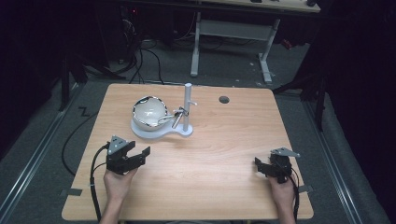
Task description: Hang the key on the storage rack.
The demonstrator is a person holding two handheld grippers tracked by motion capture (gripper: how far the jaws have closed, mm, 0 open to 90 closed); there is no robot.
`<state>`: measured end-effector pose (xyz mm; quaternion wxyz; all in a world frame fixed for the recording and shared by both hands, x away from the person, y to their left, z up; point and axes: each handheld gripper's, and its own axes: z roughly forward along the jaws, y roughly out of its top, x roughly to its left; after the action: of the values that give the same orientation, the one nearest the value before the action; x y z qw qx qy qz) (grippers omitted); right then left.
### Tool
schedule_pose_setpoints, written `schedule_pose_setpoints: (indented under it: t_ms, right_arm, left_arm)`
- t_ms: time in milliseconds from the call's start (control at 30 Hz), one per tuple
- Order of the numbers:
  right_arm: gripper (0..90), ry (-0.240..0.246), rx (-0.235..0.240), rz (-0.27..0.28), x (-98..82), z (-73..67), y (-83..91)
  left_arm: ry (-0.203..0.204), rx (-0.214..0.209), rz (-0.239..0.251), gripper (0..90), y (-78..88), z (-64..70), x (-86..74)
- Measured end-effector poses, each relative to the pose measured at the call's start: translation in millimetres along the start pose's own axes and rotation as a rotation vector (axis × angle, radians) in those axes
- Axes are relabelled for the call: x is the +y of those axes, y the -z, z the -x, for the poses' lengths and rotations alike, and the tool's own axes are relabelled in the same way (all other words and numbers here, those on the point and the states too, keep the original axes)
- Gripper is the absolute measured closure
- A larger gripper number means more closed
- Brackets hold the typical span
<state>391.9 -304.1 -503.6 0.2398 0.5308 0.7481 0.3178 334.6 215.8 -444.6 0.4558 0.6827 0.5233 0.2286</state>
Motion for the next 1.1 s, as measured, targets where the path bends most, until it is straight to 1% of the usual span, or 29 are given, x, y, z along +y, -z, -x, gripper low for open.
schedule_pose_setpoints:
  t_ms: [133, 300, 433, 967, 1100]
  right_arm:
    - [27.0, 0.000, 0.000, 0.000, 0.0, 0.0, 0.0]
    - [26.9, 0.000, -0.001, 0.001, 0.0, 0.0, -0.1]
    - [27.0, 0.000, 0.000, 0.000, 0.0, 0.0, 0.0]
    - [27.0, 0.000, 0.000, 0.000, 0.0, 0.0, 0.0]
    - [27.0, 0.000, 0.000, 0.000, 0.0, 0.0, 0.0]
  left_arm:
    - [0.012, -0.001, 0.000, 33.2, 0.3, -1.4, -2.8]
    - [0.017, 0.002, -0.006, 33.0, 0.0, -2.8, -5.8]
    - [0.022, 0.008, -0.004, 32.9, 0.3, -4.0, -8.0]
    - [0.035, 0.027, -0.019, 32.9, -2.8, -9.9, -15.8]
    - [0.038, 0.037, -0.023, 32.9, -4.5, -10.6, -18.6]
